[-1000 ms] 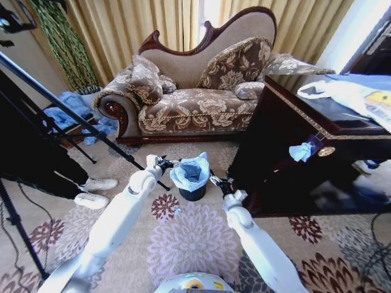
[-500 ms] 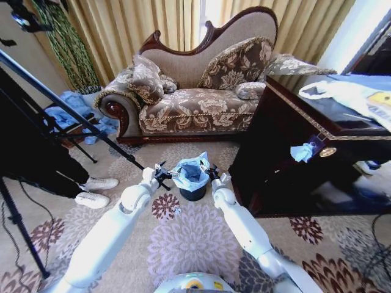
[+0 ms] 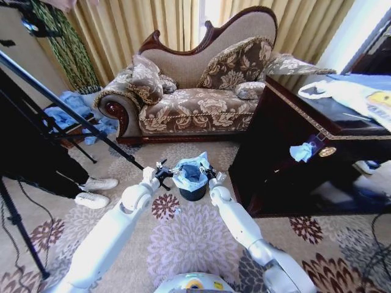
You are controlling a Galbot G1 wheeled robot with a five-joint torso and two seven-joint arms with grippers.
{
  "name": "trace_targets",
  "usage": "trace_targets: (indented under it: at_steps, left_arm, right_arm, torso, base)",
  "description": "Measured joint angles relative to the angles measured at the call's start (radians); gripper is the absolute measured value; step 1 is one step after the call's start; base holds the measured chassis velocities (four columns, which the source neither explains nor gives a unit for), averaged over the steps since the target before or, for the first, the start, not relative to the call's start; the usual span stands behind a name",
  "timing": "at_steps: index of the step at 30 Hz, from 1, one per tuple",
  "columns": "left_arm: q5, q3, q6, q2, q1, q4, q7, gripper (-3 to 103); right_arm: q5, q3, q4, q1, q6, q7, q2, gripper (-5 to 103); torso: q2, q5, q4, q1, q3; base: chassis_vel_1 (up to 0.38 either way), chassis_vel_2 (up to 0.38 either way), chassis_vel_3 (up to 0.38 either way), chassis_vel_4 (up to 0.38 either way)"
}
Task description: Place a garbage bag over the trash bin.
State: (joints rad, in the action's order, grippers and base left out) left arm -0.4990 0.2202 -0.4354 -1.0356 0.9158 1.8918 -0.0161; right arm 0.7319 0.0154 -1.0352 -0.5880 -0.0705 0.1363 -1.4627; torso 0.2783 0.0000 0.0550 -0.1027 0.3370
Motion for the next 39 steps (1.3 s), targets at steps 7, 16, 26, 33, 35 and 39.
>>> trace_targets:
  at_steps: [7, 16, 26, 33, 35, 39]
  left_arm:
    - [0.009, 0.007, 0.010, -0.008, 0.017, 0.010, 0.041, 100]
    - [0.010, 0.007, 0.018, -0.016, 0.025, 0.013, 0.060, 100]
    - [0.010, 0.007, 0.042, -0.023, 0.064, 0.035, 0.061, 100]
    - [0.006, 0.008, 0.044, -0.032, 0.074, 0.048, 0.060, 100]
    - [0.004, 0.008, 0.044, -0.037, 0.075, 0.051, 0.060, 100]
    - [-0.002, 0.010, 0.045, -0.038, 0.074, 0.056, 0.058, 100]
  right_arm:
    - [-0.001, 0.004, 0.026, 0.008, -0.004, 0.015, 0.001, 26]
    - [-0.001, 0.013, 0.062, 0.027, -0.006, 0.038, 0.010, 1]
    - [-0.027, 0.023, 0.135, 0.039, -0.004, 0.041, 0.012, 0]
    - [-0.079, 0.027, 0.204, 0.045, -0.016, 0.022, 0.005, 0]
    - [-0.095, 0.025, 0.208, 0.037, -0.017, 0.016, 0.005, 0]
    - [-0.113, 0.018, 0.208, 0.023, -0.015, 0.004, 0.010, 0]
  torso:
    - [0.000, 0.0001, 0.0000, 0.000, 0.000]
    - [0.000, 0.0001, 0.0000, 0.000, 0.000]
    - [0.000, 0.0000, -0.0001, 0.000, 0.000]
    - [0.000, 0.0001, 0.0000, 0.000, 0.000]
    - [0.000, 0.0000, 0.0000, 0.000, 0.000]
    - [0.000, 0.0000, 0.0000, 0.000, 0.000]
  base:
    - [0.000, 0.000, 0.000, 0.000]
    - [0.000, 0.000, 0.000, 0.000]
    - [0.000, 0.000, 0.000, 0.000]
    - [0.000, 0.000, 0.000, 0.000]
    - [0.000, 0.000, 0.000, 0.000]
    - [0.000, 0.000, 0.000, 0.000]
